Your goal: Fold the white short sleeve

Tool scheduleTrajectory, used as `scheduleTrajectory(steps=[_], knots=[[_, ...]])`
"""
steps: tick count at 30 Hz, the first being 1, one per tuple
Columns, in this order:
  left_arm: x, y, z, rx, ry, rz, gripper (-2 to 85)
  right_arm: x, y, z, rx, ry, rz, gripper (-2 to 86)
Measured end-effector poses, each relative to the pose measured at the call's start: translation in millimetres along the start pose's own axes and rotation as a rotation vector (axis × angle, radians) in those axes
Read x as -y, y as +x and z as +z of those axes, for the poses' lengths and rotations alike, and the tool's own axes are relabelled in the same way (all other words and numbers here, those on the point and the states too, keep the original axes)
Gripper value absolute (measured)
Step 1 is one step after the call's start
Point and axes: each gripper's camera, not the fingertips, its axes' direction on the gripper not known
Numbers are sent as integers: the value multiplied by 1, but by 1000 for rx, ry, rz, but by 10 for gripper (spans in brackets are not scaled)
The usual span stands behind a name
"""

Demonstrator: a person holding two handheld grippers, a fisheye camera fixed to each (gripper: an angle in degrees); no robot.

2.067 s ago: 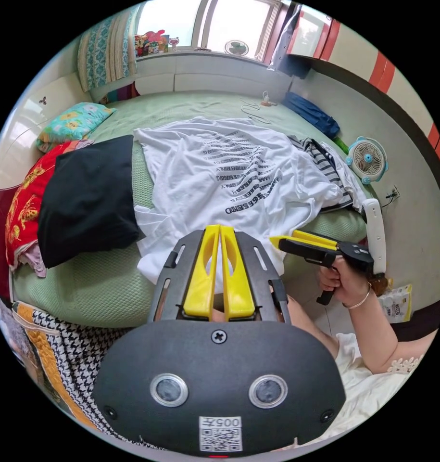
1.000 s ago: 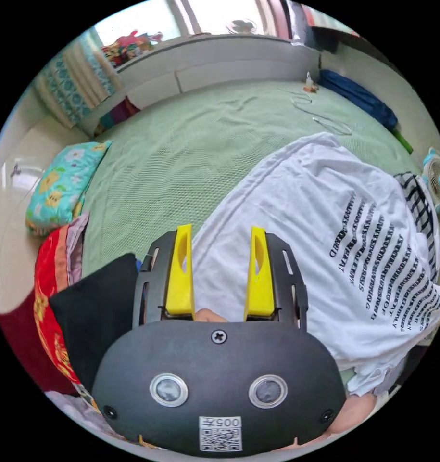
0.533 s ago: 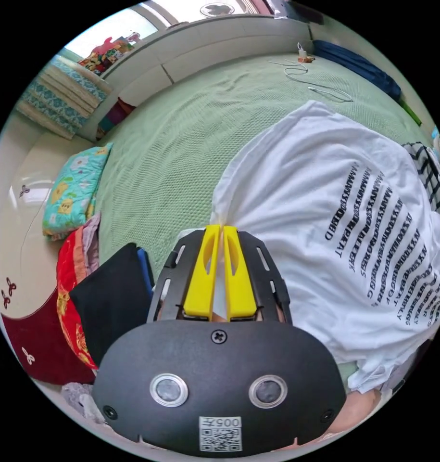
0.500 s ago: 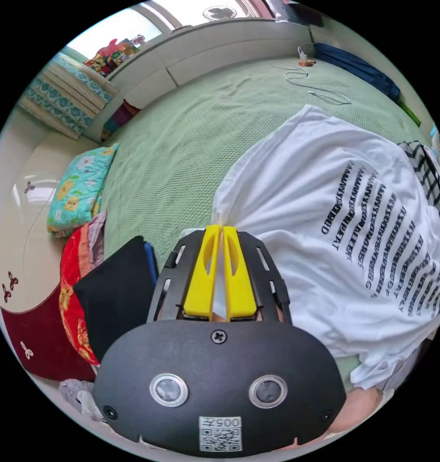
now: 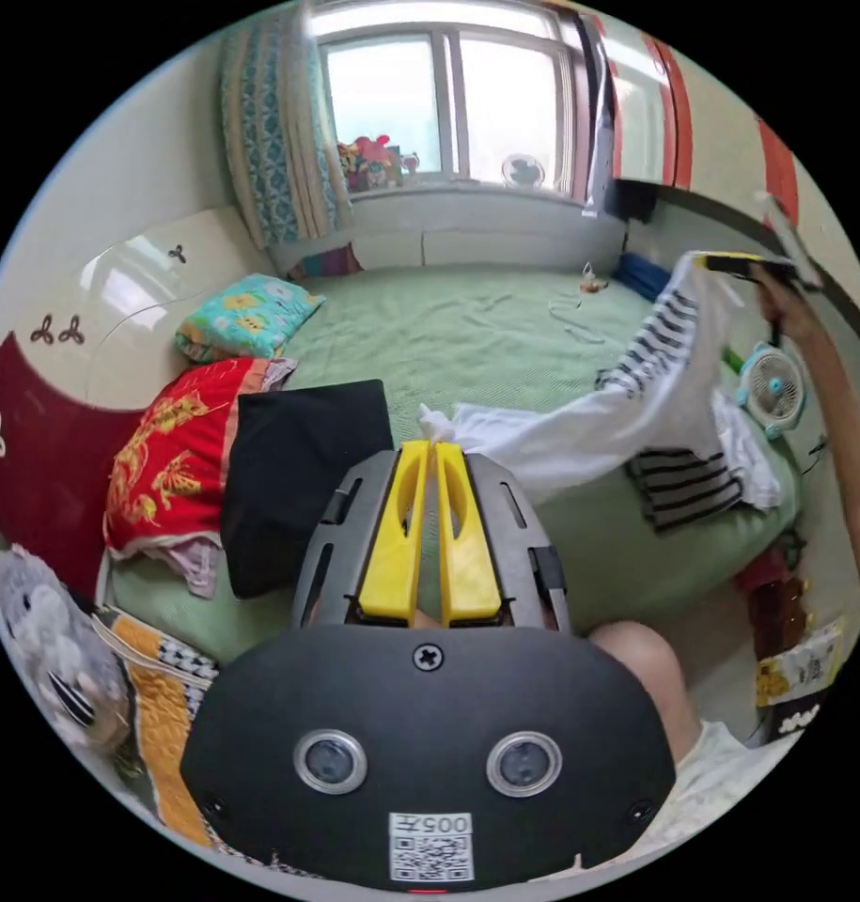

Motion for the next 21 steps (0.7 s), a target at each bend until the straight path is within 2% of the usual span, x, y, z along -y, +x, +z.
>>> scheduleTrajectory(steps=[4,6,8,11,15,17,21], knots=[[-39,31,-19,-157,14,-19,16,65,-24,23,126,19,16,-5],[-47,41,-2,-193,-42,-24,24,82,-48,66,184,-179,20,26],[-53,37,20,-303,-109,-57,40,75,-69,95,182,-281,-18,56],[-52,16,13,-349,-94,-37,66,41,-97,124,150,-345,-122,84],[-28,-23,1,-235,-35,22,103,-44,-117,94,237,-220,-307,102],[5,-45,33,-192,-60,52,118,-94,-127,63,343,-147,-356,108],[46,-62,135,-163,-201,45,120,-191,-157,31,544,-189,-338,135]])
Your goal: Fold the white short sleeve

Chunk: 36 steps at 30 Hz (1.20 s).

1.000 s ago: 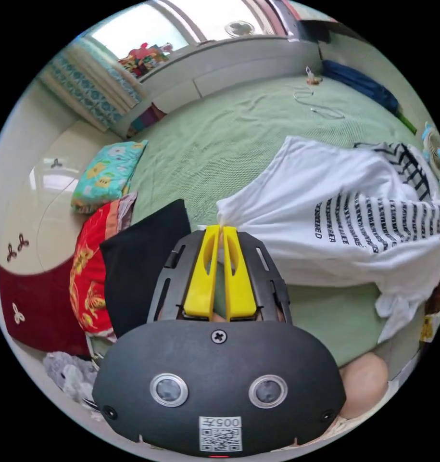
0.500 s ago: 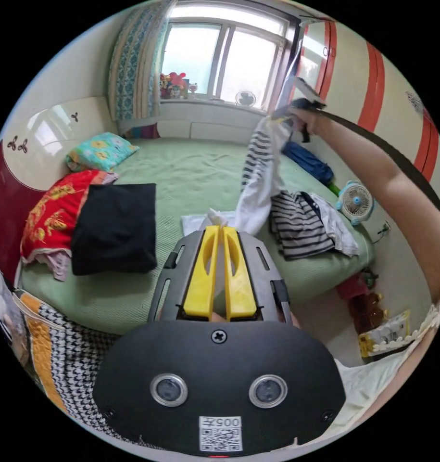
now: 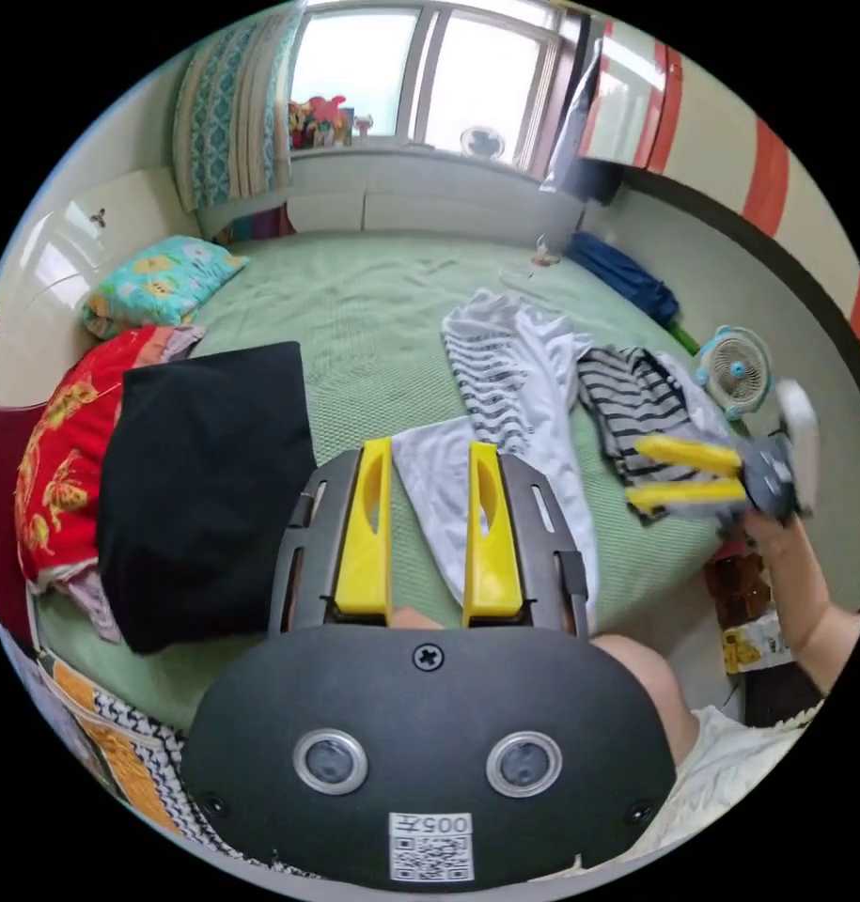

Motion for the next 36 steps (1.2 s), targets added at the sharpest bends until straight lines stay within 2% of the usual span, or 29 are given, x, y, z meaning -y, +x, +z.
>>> scheduleTrajectory(steps=[4,7,13,15,20,30,34,36], knots=[[27,-10,83,-22,-190,10,104,-33,-17,26,110,-49,129,139],[27,-1,90,56,-184,59,93,-36,-25,38,158,-56,169,133],[20,5,80,102,-187,149,21,-16,-49,49,19,-37,127,89],[20,-6,68,90,-167,113,14,-13,-55,48,-22,-3,114,25],[7,-49,-12,102,-58,15,5,-27,-27,6,-34,93,247,-13],[-88,-120,-197,86,166,-172,4,-110,35,-144,-358,250,527,-15],[-150,-133,-246,-22,190,-230,6,-139,38,-180,-318,299,598,-16],[-178,-129,-245,-61,137,-242,8,-150,35,-186,-269,222,582,-15]])
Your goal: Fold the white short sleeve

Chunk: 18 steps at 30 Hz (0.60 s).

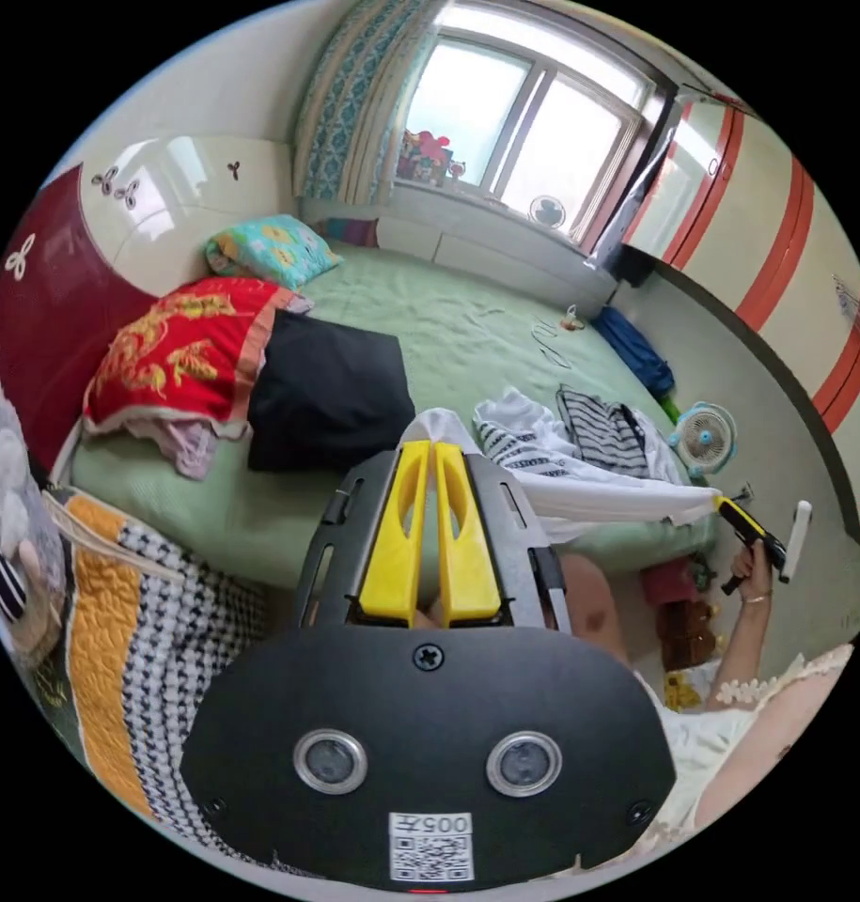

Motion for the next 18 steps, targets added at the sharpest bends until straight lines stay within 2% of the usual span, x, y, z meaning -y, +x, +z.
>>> scheduleTrajectory(steps=[4,6,7,10,14,18], knots=[[-58,-10,37,-72,-219,-48,23,-15,-1,21,-59,-200,-85,-9],[-69,-23,42,-68,-247,-101,35,-20,4,47,-65,-371,-116,22],[-69,-32,38,-22,-228,-127,40,-19,6,52,-83,-396,-126,34],[-40,-44,27,53,-159,-121,58,0,13,54,-139,-332,-134,77],[22,-15,68,14,-136,36,79,64,-17,69,155,-126,-255,115],[58,19,132,-95,-135,103,91,134,-85,160,324,-166,-333,144]])
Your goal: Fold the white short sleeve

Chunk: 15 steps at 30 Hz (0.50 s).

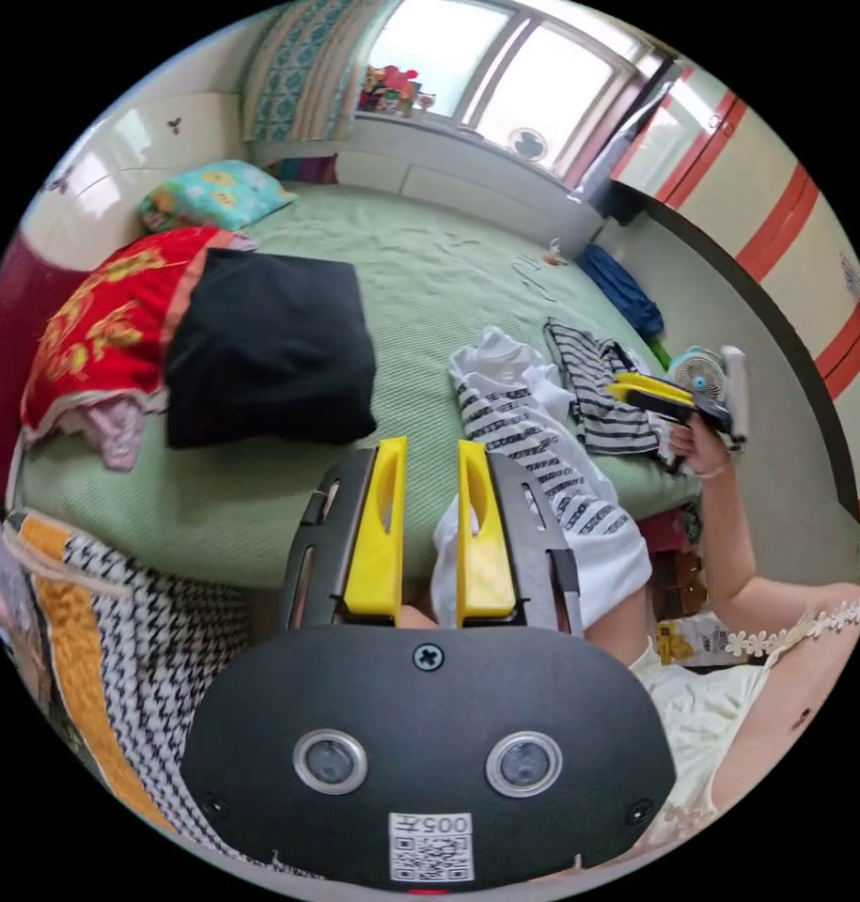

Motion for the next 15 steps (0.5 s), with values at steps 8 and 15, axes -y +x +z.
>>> scheduleTrajectory(steps=[8,15], knots=[[68,28,88,-42,7,86,107,82,6,92,-102,-150,28,4],[132,62,153,-76,-19,270,124,18,74,-98,-188,92,110,-6]])
